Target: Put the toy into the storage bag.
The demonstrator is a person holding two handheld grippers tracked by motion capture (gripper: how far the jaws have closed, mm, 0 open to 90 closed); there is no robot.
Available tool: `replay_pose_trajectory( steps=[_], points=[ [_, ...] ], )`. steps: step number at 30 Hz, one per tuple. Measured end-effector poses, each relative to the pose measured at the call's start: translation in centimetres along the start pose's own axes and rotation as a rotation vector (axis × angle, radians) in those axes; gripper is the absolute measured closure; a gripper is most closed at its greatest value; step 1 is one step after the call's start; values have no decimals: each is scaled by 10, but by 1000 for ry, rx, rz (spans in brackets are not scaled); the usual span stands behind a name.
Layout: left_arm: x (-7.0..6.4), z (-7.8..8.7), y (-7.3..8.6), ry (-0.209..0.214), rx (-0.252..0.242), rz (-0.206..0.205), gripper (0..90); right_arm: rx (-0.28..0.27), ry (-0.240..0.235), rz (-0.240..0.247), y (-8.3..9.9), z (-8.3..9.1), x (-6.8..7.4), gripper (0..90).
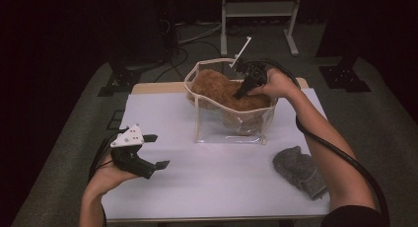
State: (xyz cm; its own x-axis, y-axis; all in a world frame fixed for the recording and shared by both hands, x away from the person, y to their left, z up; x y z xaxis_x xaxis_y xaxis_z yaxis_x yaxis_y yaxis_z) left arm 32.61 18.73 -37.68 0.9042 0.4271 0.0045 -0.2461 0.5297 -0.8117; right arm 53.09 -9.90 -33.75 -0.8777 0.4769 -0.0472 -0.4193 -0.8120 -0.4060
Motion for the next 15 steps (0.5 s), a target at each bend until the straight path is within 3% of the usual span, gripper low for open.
replay_pose_trajectory(
  steps=[6,7,11,15],
  points=[
    [-1,-1,1,2,6,0,72,28,-5,-6,2,-11,0,560],
    [-1,-1,1,3,5,0,72,40,17,-5,1,-15,-1,470],
    [0,-1,1,0,9,3,72,79,61,26,-5,-12,1,332],
    [-1,1,-2,-2,-4,1,72,72,60,28,-9,-10,1,332]
  ],
)
Point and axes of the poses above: each handheld gripper's, and its own axes: z roughly backward along the jaws, y roughly out of its underside, x roughly to its left, the point moved 7 cm from there along -z, roughly forward along the jaws, and after that the axes turned 5 degrees about y, right-handed, at the moved point
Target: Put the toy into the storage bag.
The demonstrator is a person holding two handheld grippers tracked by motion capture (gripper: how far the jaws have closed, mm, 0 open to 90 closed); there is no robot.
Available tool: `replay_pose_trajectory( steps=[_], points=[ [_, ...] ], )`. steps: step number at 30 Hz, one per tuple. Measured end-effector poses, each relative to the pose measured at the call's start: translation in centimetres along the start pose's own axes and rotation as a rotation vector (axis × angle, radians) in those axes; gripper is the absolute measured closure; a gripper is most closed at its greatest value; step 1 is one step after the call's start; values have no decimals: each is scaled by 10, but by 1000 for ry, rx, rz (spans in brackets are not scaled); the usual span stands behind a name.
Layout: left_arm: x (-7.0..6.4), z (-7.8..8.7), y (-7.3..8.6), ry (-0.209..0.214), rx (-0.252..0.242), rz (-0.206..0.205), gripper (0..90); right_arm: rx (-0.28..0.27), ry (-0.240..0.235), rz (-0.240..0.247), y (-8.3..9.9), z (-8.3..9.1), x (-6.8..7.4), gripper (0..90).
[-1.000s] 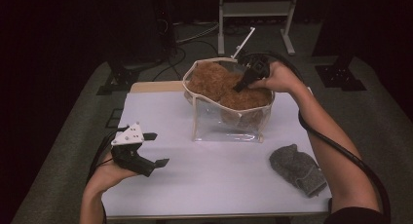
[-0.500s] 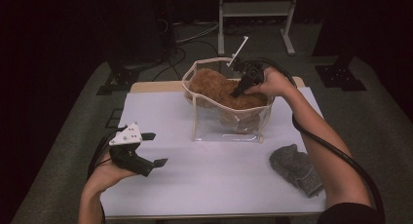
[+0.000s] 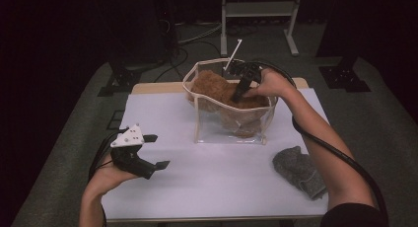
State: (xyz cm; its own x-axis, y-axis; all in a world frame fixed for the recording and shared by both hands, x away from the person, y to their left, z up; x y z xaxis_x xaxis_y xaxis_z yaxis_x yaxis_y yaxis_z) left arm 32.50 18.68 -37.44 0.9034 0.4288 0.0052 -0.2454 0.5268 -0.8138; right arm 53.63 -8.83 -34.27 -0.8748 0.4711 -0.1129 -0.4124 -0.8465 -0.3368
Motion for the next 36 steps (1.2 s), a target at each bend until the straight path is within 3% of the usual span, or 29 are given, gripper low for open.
replay_pose_trajectory(
  steps=[4,6,10,14,18,20,26,36],
  points=[
    [1,1,2,-1,2,3,73,-27,-11,0,-5,6,-3,370],
    [1,0,2,-3,7,3,73,-39,-17,0,-7,7,-4,436],
    [-1,0,2,-2,7,1,72,-2,-38,-6,-6,-9,1,612],
    [0,1,2,-5,5,1,72,58,-38,-2,-4,-25,7,649],
    [-1,1,1,-3,3,-5,73,51,-34,-8,-5,-23,7,614],
    [-1,0,2,-2,6,-4,72,2,-19,-19,-5,-13,2,498],
    [-1,1,1,-9,-3,1,72,-64,-27,-61,5,5,-4,403],
    [-2,0,0,-15,-5,-2,72,-199,-61,-128,35,42,-10,375]
  ],
)
Point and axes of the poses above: each handheld gripper's, and its own axes: z roughly backward along the jaws, y roughly out of its underside, x roughly to its left, the point moved 7 cm from there along -z, roughly forward along the jaws, and after that the axes turned 5 degrees about y, right-handed, at the moved point
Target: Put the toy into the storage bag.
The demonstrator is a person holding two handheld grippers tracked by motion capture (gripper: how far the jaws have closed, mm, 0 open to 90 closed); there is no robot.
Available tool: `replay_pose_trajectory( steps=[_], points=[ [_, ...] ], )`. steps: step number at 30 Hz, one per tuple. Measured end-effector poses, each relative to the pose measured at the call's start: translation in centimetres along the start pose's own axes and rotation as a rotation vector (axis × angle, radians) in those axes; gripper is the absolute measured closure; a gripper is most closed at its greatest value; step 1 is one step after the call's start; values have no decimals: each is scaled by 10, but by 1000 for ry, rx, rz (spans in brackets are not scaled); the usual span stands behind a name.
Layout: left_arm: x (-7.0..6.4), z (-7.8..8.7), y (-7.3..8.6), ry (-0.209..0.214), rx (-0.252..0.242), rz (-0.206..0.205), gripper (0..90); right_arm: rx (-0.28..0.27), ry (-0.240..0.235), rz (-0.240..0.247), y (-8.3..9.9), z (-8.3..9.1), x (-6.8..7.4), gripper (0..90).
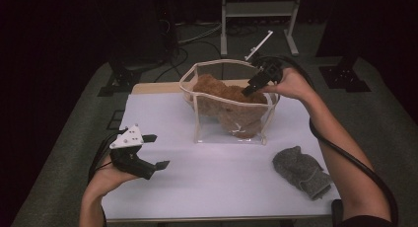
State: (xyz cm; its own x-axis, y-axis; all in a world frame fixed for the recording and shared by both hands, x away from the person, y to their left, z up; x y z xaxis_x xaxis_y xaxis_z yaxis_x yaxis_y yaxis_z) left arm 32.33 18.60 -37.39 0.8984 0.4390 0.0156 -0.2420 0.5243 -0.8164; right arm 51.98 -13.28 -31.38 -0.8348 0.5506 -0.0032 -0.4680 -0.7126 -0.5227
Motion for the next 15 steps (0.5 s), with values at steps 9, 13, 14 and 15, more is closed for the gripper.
replay_pose_trajectory(
  steps=[9,13,14,15],
  points=[
    [1,-1,1,-3,2,6,72,-91,-12,-45,25,43,-4,356],
    [1,-2,1,-5,-3,15,72,-127,-12,-56,34,58,-5,345],
    [1,-2,1,-5,-1,14,72,-131,-10,-60,37,62,-5,344],
    [1,-2,2,-5,6,8,72,-135,-9,-59,39,64,-5,343]
  ],
)
Point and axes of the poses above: each handheld gripper's, and its own axes: z roughly backward along the jaws, y roughly out of its underside, x roughly to its left, the point moved 7 cm from there along -z, roughly forward along the jaws, and after that the axes turned 5 degrees about y, right-handed, at the moved point
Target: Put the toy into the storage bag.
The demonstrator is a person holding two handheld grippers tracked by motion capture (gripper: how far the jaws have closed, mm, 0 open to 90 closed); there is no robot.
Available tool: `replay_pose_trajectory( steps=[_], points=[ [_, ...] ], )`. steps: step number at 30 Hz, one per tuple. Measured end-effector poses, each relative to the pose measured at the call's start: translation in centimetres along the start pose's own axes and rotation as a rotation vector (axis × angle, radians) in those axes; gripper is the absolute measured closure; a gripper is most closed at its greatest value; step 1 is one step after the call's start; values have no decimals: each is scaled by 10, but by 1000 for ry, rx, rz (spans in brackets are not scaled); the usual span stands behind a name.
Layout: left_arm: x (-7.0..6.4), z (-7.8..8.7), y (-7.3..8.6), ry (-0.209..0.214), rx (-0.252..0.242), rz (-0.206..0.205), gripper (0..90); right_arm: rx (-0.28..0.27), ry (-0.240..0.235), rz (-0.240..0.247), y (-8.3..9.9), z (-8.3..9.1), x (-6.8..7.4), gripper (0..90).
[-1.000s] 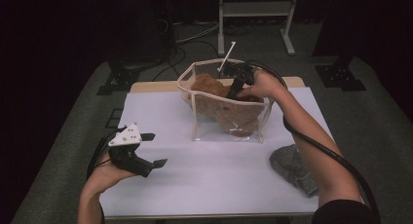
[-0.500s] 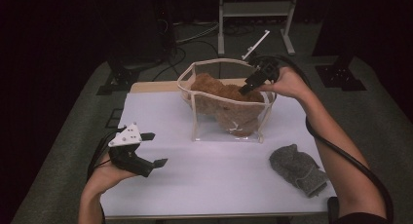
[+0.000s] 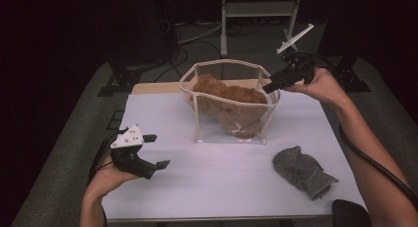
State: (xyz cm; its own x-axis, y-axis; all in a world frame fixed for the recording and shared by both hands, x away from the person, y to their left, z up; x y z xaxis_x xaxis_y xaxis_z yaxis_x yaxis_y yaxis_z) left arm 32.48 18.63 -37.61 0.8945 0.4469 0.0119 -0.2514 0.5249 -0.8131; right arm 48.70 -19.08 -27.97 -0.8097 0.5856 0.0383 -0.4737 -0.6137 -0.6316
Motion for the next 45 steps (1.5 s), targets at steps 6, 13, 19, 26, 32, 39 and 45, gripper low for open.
replay_pose_trajectory(
  steps=[6,13,19,26,32,39,45],
  points=[
    [0,0,0,-1,-1,0,72,-26,9,-9,11,18,0,340],
    [1,1,0,-7,-7,5,72,-45,19,-10,28,32,0,331],
    [2,1,1,-8,-4,6,72,-74,19,-30,48,43,-1,328],
    [2,0,1,-8,-7,12,72,-75,29,-73,73,49,-7,320],
    [2,-1,1,-10,-12,18,72,-81,30,-102,94,48,-11,315],
    [2,-2,2,-12,-13,20,72,-89,26,-139,115,44,-14,306],
    [4,-2,3,-12,-7,24,72,-95,17,-174,137,32,-16,291]
  ],
)
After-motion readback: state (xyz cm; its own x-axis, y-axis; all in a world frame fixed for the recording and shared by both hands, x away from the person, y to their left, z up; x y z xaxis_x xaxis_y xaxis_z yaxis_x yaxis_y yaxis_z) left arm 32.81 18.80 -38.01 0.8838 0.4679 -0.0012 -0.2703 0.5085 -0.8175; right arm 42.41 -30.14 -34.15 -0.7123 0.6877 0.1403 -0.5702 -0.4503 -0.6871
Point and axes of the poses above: each handheld gripper's, and its own axes: z roughly backward along the jaws, y roughly out of its underside, x roughly to its left, the point moved 7 cm from there along -z, roughly forward along the jaws, and after that the axes turned 5 degrees about y, right-handed, at the moved point
